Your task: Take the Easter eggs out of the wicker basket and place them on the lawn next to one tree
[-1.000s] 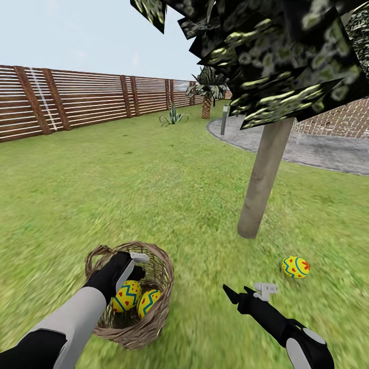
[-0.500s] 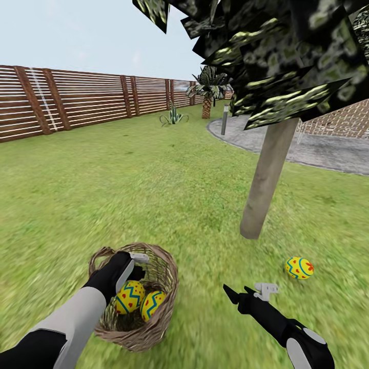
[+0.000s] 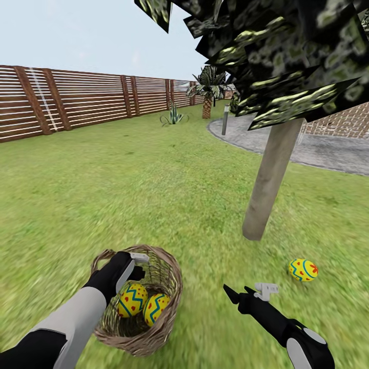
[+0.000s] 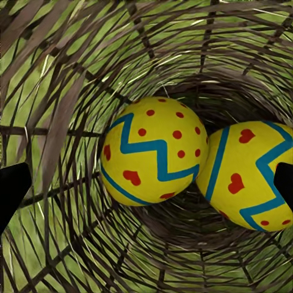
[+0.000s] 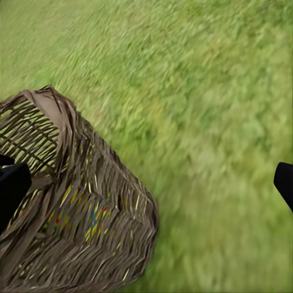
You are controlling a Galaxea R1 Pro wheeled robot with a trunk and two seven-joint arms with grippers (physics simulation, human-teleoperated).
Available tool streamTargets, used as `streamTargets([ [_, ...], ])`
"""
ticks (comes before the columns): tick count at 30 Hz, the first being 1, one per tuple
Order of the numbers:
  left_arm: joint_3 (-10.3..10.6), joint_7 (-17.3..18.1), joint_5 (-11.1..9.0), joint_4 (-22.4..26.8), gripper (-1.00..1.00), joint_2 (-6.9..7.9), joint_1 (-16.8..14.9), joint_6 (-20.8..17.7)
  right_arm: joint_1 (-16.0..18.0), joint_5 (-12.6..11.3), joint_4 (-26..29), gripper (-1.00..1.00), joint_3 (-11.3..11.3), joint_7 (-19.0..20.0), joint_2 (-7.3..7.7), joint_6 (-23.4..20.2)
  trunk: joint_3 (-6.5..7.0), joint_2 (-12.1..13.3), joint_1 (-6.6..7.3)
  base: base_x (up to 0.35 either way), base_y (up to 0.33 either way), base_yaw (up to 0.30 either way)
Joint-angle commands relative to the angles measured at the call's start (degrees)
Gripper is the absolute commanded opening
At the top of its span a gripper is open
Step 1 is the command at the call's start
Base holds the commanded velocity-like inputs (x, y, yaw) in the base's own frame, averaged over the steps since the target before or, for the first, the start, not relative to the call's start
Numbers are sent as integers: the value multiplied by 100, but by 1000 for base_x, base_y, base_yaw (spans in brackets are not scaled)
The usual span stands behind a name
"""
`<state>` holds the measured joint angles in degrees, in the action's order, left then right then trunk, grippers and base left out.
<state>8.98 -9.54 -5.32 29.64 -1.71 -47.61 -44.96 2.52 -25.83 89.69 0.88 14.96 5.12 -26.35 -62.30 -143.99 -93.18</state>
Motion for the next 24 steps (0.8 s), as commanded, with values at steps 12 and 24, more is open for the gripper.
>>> streamTargets([
  [12,36,-40,-57,7,100,3,-2,-21,3,-36,5,100,0,-2,7,-29,-5,-2,1,21,11,0],
  [24,50,-47,-53,7,100,-2,-2,41,3,-36,5,100,0,-2,7,-29,-5,-2,1,28,8,0],
])
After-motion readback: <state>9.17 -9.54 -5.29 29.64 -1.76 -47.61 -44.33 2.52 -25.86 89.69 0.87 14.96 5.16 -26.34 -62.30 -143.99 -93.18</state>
